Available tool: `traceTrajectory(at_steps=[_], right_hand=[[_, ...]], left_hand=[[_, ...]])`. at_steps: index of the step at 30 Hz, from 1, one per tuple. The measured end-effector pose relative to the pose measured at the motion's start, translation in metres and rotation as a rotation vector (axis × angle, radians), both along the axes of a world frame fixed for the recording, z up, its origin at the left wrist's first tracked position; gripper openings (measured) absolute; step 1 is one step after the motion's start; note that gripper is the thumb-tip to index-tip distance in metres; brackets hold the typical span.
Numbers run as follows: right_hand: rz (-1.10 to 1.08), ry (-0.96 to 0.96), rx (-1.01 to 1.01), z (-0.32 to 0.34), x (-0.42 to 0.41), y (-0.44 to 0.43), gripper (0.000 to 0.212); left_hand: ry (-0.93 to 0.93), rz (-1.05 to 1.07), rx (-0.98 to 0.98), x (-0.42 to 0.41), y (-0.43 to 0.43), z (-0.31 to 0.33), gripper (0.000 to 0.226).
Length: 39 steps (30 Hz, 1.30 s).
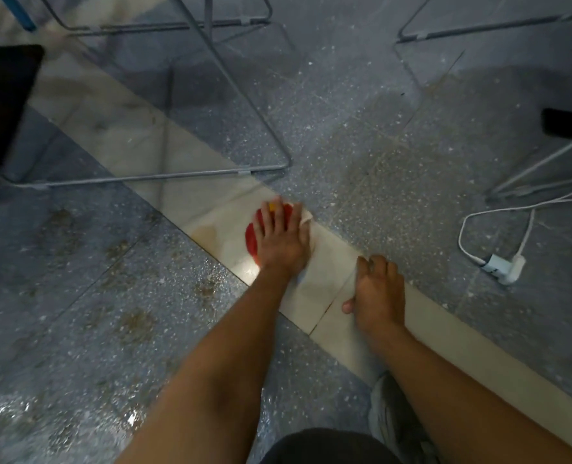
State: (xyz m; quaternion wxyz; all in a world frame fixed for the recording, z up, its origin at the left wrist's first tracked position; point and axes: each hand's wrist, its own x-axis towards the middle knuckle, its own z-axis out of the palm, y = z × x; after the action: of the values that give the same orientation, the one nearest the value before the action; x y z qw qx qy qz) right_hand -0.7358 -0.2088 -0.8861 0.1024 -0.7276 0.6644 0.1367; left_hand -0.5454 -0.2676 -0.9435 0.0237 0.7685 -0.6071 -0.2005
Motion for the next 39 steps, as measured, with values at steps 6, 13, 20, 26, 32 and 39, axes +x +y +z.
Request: traceTrajectory(at_steps=[6, 13, 20, 26, 32, 39], right_hand=[[0.034, -0.052, -0.051, 0.011, 0.001, 0.011, 0.043], [0.009, -0.255, -0.034, 0.017, 0.006, 0.033, 0.027], [0.246, -0.373, 0.054, 0.036, 0.052, 0.033, 0.035], [0.487, -0.237, 0.280, 0.045, 0.070, 0.035, 0.084], [0.545, -0.139, 0.308, 0.038, 0.082, 0.045, 0.102], [0.649, -0.079, 0.241, 0.040, 0.103, 0.053, 0.108]], left_hand=[[-0.012, -0.457, -0.169, -0.017, 0.125, -0.009, 0.058], [-0.110, -0.406, -0.157, 0.054, 0.228, -0.009, 0.057], [-0.039, -0.101, -0.167, -0.035, 0.234, -0.012, 0.059], [-0.089, -0.397, -0.181, 0.005, 0.349, -0.025, 0.060], [-0.078, -0.074, -0.119, 0.035, 0.328, -0.008, 0.060], [-0.001, -0.015, -0.198, -0.021, 0.328, -0.013, 0.060]])
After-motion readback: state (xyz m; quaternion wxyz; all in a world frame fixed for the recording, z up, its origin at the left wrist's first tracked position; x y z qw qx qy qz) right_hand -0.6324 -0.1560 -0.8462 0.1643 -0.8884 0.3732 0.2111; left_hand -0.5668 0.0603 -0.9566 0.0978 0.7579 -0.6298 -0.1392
